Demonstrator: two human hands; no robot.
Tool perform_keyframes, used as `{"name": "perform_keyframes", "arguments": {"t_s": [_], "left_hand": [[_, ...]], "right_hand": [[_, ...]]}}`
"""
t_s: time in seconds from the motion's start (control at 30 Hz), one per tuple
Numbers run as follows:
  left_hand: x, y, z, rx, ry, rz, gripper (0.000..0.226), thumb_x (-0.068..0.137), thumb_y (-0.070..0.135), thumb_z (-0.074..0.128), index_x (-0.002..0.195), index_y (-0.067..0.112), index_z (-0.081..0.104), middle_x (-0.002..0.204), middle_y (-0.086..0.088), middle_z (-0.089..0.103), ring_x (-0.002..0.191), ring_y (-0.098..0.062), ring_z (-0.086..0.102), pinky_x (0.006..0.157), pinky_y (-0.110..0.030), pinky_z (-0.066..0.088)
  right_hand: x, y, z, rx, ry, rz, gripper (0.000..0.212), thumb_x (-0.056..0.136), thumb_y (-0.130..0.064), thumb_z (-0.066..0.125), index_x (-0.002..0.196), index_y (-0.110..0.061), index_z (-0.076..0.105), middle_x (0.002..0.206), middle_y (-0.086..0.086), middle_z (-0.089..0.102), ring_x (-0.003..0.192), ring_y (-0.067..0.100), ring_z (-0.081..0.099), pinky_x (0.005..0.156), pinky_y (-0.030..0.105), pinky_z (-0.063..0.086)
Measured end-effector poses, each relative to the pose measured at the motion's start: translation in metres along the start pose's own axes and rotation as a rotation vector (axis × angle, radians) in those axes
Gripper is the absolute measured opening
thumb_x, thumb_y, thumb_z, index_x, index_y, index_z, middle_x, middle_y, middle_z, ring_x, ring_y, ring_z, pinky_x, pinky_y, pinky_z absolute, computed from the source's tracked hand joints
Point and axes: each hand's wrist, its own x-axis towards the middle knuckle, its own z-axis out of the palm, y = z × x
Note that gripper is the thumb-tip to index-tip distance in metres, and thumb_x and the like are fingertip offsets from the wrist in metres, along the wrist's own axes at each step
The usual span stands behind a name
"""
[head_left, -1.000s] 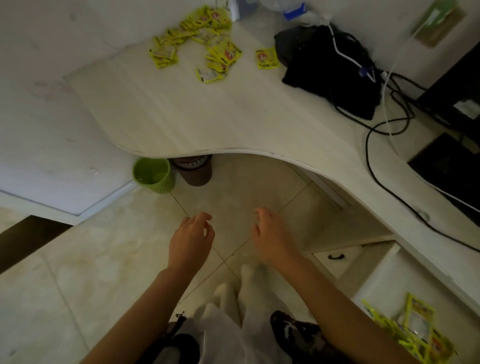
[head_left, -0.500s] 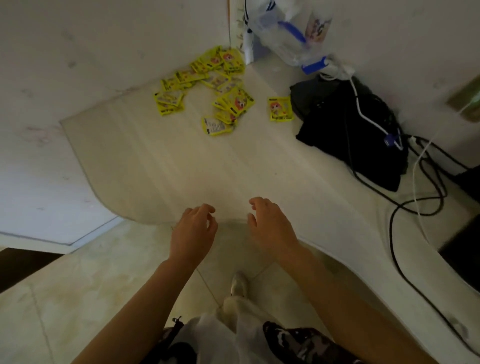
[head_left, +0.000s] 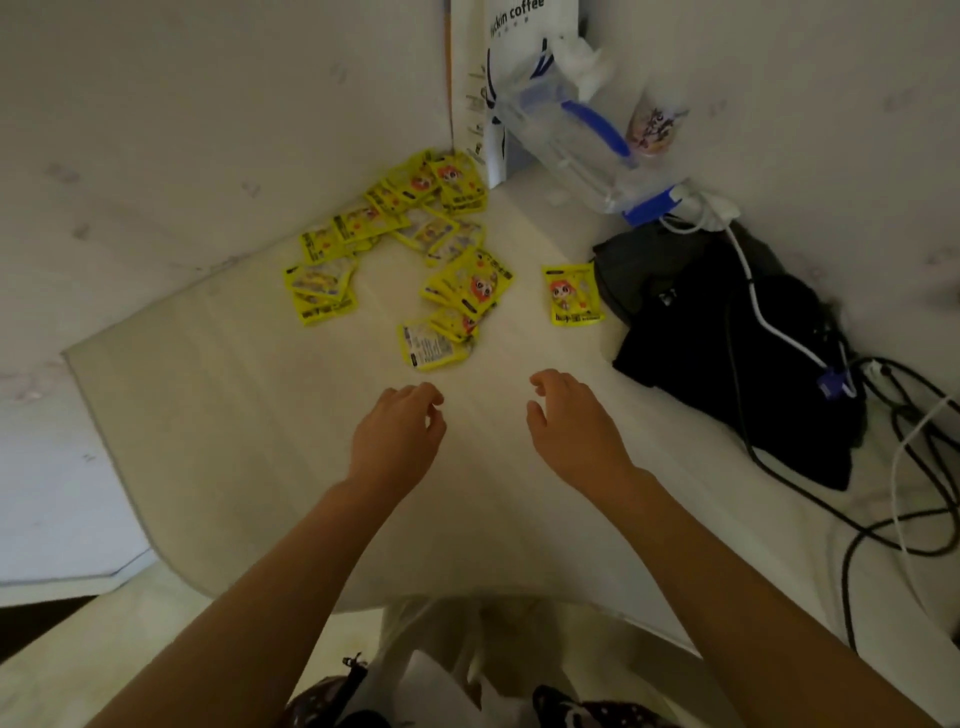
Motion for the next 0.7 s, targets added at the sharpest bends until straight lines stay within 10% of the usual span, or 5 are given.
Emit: {"name": "perform_keyframes", "arguments": {"t_s": [0.7], "left_hand": [[0.222,0.019,0.008,-0.004,-0.093,0.101,0.028,0.094,0.025,0.051,0.121,0.02,0.054,0.121,-0.003,0.057,0.117,-0.025,0.048,0.083,-0.04,0.044]], "right_hand": [[0.194,0.043,-0.013,-0.142,0.055,0.356,0.038,0.097,-0.022,0.044,0.125,0.005,0.045,0.124,0.026,0.049,0.113,0.04,0.049,0.096,0.044,0.038]]}}
